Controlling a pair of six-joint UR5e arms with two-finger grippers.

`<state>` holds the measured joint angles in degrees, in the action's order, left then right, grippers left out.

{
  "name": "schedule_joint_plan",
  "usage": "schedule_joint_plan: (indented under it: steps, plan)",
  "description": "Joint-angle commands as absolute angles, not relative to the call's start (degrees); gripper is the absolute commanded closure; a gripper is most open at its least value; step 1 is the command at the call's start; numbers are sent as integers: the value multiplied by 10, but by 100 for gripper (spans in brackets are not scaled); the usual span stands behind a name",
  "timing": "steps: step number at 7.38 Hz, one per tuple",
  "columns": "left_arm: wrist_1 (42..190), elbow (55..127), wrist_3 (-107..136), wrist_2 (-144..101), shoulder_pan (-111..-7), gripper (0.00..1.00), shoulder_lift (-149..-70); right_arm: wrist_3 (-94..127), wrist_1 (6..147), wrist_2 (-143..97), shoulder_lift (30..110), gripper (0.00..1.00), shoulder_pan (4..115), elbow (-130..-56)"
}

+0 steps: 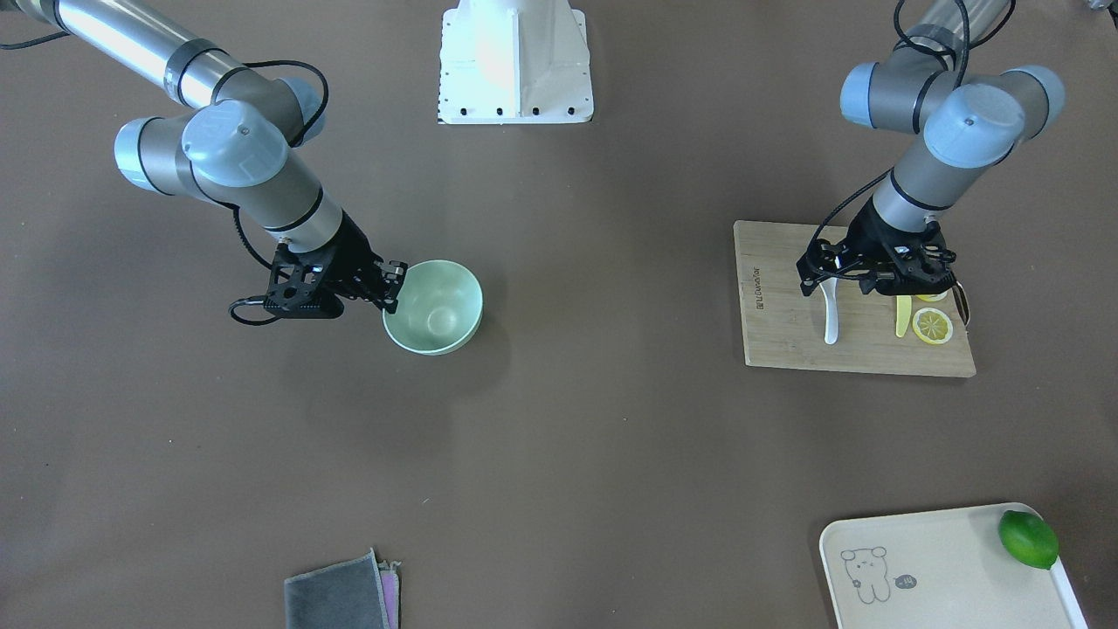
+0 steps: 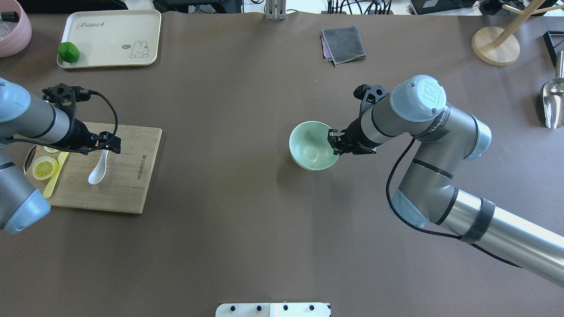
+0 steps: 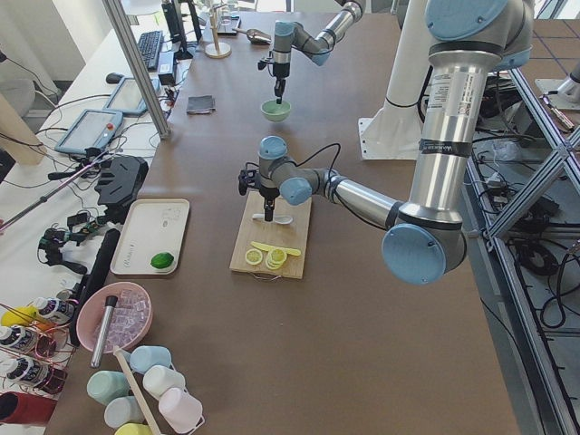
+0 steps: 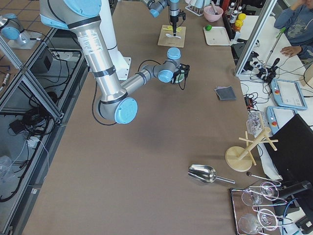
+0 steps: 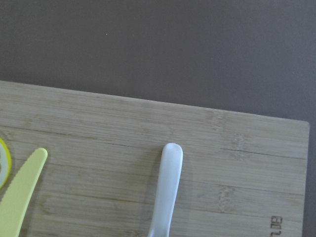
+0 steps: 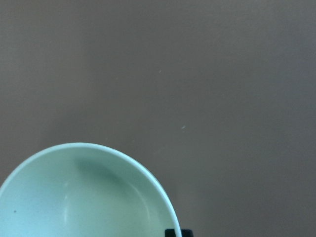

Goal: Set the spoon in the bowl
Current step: 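Grasp the spoon handle with the left gripper while the right grips the bowl rim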

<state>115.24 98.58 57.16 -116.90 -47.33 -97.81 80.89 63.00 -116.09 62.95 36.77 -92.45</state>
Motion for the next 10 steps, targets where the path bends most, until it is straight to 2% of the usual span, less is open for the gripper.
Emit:
schedule_joint_plan:
  steps: [1,4,5,6,7,8,10]
  plan:
    - [1158,974,570,-1158,-464,26,-980,852,630,-1132,608,100,332,-930]
    - [1166,953,570,-1158,-464,30,-990,856,630,-1098,600,100,297,-932]
    - [1169,950,570,-1158,-464,39,-991,856,630,-1098,599,100,294,-934]
    - [1169,948,570,-1158,-464,55,-991,857,630,-1098,599,100,292,-935]
    - [1170,947,570,-1158,-465,75,-990,857,630,-1097,599,100,289,-942]
    - [1170,948,570,-1159,-465,100,-991,857,630,-1097,600,100,287,-946]
    - [1169,989,577,-1167,-465,100,-991,860,630,-1085,599,100,273,-947]
